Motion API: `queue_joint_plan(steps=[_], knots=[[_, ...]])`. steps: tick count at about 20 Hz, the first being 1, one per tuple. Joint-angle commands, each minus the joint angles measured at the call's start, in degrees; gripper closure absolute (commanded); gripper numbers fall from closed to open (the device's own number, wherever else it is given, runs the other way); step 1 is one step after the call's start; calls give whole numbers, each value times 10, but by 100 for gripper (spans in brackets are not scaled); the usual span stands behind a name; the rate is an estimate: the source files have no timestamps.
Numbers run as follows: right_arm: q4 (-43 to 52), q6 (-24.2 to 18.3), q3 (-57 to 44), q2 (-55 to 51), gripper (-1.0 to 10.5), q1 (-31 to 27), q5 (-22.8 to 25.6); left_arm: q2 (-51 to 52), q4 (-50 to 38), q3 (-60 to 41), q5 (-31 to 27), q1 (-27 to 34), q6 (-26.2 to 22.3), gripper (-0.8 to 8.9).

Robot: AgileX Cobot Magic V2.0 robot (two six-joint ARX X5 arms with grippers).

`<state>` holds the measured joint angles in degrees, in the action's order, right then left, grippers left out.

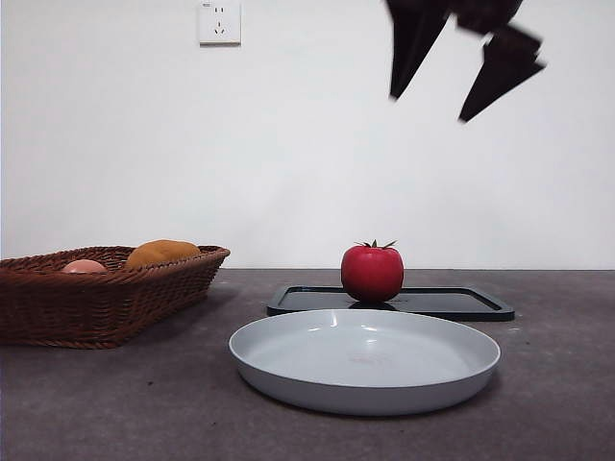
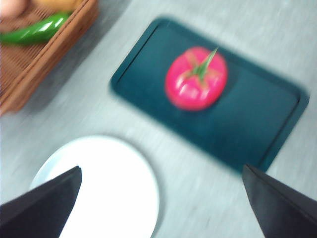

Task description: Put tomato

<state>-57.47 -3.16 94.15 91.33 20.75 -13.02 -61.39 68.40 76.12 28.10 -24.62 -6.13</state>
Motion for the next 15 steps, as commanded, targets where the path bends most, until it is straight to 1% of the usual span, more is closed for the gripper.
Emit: queue_joint_plan(steps=[1,5,9,12,15], knots=[[-35,1,14,-31,432,5,-20,-4,-3,13,3,-3,-7,348],[-84,1,13,-105,433,19,-27,-3,-3,13,3,-2,-7,348],[-103,1,-15,-188,433,46,-35,-4,-3,13,3,-2,-7,348],[-103,5,-73,-254,434,64,-35,-3,-3,13,3,-2,-7,348],[-102,19,-165,-327,434,73,-44,-3,-3,13,3,-2,-7,348]])
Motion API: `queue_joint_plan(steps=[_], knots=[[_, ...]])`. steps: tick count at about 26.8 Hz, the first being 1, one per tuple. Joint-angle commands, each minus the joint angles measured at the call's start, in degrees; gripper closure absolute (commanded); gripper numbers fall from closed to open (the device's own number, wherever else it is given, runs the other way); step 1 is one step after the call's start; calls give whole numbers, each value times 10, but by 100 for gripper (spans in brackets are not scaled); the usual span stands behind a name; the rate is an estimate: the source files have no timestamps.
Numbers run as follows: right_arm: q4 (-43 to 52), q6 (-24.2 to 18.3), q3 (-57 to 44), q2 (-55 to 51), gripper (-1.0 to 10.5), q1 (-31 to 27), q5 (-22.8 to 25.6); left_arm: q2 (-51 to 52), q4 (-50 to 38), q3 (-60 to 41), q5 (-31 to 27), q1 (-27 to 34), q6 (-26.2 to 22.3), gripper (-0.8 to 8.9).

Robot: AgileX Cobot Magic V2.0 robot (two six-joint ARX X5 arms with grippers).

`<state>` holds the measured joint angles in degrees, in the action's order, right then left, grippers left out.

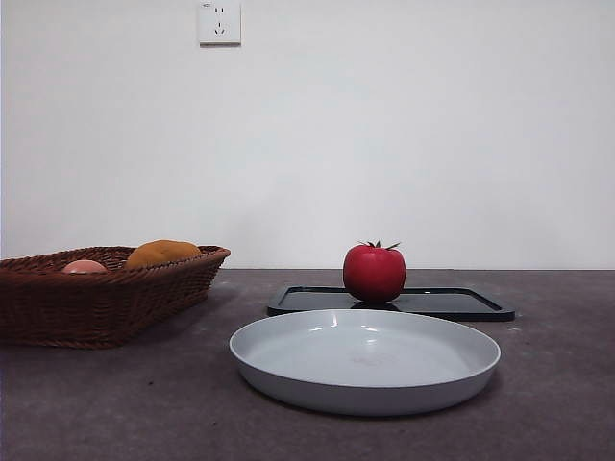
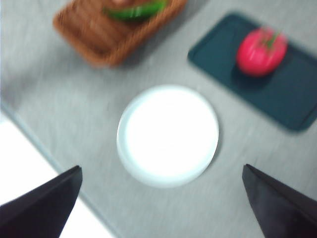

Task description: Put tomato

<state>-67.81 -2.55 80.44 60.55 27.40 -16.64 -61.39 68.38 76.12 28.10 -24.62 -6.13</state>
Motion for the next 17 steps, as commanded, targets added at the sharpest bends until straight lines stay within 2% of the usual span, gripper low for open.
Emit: queue_joint_plan(steps=[1,3,6,17], knots=[[2,19,-55,-40,434,7,-18,-4,-3,13,3,-2,-7,348],[12,32,-112,-82,434,8,-40,-4,-3,13,3,-2,-7,348],[21,39,-159,-121,434,8,-48,-4,-3,13,3,-2,-7,348],[22,41,-164,-128,434,8,-48,-4,-3,13,3,-2,-7,348]])
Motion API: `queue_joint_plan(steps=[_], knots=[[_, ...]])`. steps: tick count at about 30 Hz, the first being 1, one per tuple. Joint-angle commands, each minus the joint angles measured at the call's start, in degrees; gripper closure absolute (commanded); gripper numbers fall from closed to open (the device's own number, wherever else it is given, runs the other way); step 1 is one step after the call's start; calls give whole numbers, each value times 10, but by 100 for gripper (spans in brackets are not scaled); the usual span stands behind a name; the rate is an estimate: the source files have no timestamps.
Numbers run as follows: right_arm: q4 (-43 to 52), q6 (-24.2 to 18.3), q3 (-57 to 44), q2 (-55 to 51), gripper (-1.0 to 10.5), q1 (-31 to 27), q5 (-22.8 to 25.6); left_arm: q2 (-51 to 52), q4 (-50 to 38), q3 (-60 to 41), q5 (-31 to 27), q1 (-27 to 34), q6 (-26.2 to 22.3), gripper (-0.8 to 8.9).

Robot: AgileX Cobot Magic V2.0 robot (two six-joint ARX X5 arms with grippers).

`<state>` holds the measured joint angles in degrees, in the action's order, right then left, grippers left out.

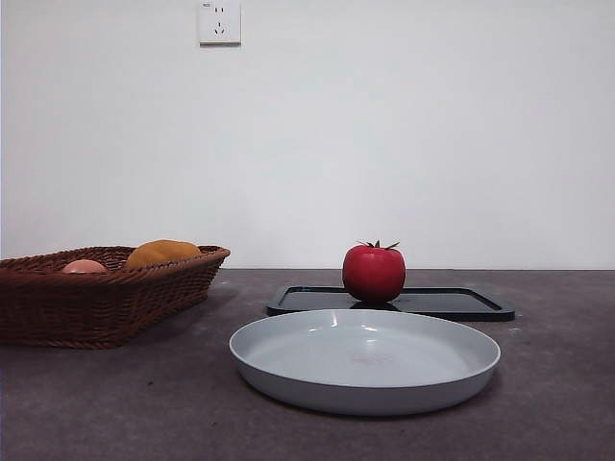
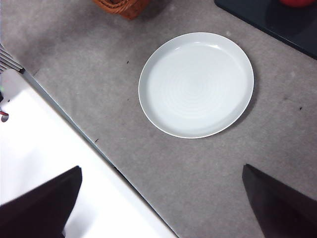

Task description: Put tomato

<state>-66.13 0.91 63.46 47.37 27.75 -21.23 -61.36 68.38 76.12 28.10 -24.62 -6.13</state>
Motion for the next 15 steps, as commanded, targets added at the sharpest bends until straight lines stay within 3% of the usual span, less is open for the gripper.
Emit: queue_joint_plan(steps=[1,8,11,15], knots=[[5,6,6,4,434,4,-2,-4,-3,13,3,-2,-7,348],[5,7,6,4,463,4,-2,-4,-3,13,3,-3,-7,360],[5,6,6,4,649,4,-2,-4,-3,13,3,-2,-7,480],[5,6,6,4,844,4,-2,-4,-3,13,3,-2,-7,723]])
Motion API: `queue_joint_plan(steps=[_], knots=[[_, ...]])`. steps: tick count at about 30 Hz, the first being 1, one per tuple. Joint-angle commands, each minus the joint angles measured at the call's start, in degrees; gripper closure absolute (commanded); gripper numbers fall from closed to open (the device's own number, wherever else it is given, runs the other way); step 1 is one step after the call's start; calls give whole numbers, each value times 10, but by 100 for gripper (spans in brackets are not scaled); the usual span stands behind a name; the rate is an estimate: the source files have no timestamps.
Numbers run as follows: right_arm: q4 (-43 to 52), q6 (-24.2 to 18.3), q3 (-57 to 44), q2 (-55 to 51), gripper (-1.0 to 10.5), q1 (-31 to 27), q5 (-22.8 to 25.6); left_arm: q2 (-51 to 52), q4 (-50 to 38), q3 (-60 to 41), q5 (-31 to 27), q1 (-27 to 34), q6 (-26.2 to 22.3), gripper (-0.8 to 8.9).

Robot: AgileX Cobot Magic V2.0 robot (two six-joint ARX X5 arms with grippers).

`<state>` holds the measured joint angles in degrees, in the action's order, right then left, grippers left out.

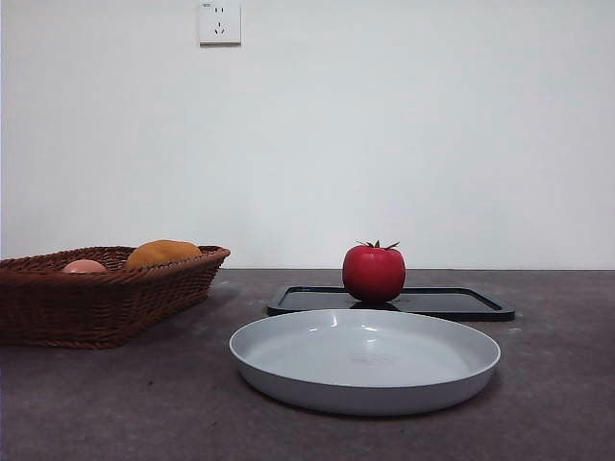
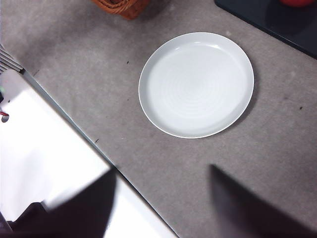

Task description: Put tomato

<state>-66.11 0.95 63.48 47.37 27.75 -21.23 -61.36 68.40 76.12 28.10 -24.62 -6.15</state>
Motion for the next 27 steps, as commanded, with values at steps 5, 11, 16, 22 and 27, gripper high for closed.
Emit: queue_joint_plan(steps=[5,11,16,22,27], knots=[[5,3,6,4,937,4,-2,-4,-3,13,3,-2,-7,806],[7,5,6,4,937,4,-2,-4,-5,13,3,-2,-7,806],[7,5,6,4,937,4,-2,-4,-5,13,3,-2,-7,806],[7,5,6,4,937,4,-2,-4,-5,13,3,-2,-7,806],[7,5,6,4,937,4,-2,-4,-5,13,3,-2,-7,806]])
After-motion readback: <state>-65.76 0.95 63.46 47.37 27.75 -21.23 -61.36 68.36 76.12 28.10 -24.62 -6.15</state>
